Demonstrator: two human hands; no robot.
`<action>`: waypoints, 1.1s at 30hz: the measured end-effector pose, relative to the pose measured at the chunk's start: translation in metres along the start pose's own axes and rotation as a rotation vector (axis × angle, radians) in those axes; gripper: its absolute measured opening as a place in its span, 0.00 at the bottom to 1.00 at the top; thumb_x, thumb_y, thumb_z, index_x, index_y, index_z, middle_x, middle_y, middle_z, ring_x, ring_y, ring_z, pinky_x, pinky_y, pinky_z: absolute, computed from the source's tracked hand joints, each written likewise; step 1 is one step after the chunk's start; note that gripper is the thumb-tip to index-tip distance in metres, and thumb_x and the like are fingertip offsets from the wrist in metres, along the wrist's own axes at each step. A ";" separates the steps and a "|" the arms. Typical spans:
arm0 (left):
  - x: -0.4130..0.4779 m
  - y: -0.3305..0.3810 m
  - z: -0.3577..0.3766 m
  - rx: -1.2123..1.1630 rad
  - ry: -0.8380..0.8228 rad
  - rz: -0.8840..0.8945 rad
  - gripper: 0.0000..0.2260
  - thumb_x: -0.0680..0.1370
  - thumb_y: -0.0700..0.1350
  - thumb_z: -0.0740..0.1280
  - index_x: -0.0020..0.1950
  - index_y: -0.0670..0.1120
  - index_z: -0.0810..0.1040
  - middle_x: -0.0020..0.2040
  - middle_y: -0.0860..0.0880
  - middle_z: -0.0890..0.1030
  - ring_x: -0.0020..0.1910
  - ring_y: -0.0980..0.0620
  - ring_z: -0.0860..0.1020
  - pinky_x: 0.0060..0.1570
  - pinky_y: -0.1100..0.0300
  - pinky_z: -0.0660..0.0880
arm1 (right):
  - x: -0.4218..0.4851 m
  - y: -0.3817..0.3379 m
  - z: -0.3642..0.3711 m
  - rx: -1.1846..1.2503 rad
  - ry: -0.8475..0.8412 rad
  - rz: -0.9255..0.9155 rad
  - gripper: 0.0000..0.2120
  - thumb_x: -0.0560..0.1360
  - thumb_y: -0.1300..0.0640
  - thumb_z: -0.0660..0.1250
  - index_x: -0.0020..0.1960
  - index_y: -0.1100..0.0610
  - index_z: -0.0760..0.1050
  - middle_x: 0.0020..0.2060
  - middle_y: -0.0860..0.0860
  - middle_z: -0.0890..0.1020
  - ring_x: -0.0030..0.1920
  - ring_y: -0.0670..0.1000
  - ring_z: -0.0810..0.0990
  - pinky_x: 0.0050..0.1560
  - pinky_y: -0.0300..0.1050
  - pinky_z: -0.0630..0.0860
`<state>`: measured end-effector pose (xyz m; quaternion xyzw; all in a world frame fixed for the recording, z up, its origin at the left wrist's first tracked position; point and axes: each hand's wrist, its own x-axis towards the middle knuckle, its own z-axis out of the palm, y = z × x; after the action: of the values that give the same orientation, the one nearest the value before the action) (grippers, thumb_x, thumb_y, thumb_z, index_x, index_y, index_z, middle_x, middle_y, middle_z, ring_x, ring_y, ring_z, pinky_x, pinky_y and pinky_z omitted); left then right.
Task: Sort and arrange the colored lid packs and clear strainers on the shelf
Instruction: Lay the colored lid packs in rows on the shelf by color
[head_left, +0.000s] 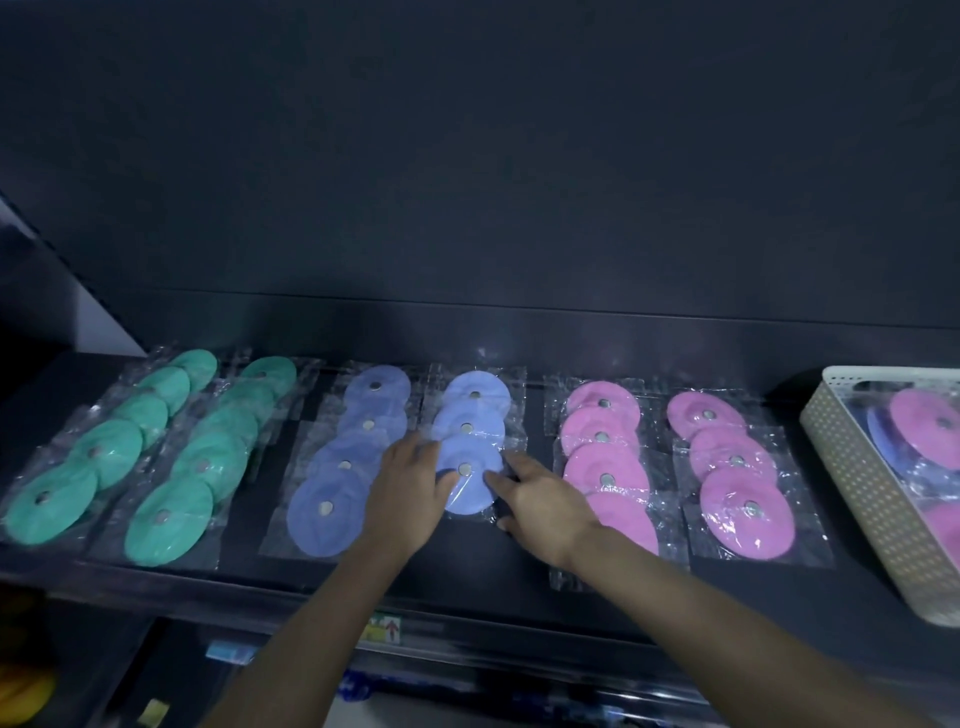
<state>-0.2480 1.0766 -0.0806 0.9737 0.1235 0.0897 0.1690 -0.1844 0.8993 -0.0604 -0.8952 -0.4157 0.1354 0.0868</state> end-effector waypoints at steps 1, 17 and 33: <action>0.000 0.002 -0.001 -0.001 -0.003 -0.002 0.14 0.75 0.49 0.67 0.54 0.40 0.76 0.52 0.42 0.76 0.53 0.40 0.74 0.50 0.48 0.73 | 0.000 0.000 0.000 -0.002 0.002 -0.001 0.28 0.75 0.56 0.64 0.73 0.56 0.62 0.71 0.57 0.61 0.71 0.56 0.62 0.67 0.48 0.67; 0.023 0.072 -0.017 -0.006 -0.105 0.281 0.16 0.75 0.49 0.69 0.59 0.41 0.77 0.57 0.46 0.78 0.59 0.47 0.74 0.57 0.54 0.72 | -0.047 0.058 -0.061 0.088 0.165 0.151 0.19 0.76 0.57 0.63 0.66 0.60 0.72 0.72 0.60 0.64 0.73 0.57 0.61 0.69 0.44 0.62; 0.058 0.260 0.013 -0.221 -0.189 0.516 0.19 0.75 0.52 0.69 0.63 0.45 0.77 0.63 0.51 0.77 0.61 0.53 0.75 0.61 0.66 0.65 | -0.195 0.212 -0.118 0.182 0.406 0.584 0.18 0.76 0.56 0.66 0.65 0.59 0.74 0.65 0.58 0.74 0.65 0.58 0.71 0.62 0.43 0.66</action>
<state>-0.1355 0.8512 0.0064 0.9527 -0.1549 0.0516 0.2564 -0.1151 0.6095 0.0280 -0.9734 -0.1029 0.0103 0.2044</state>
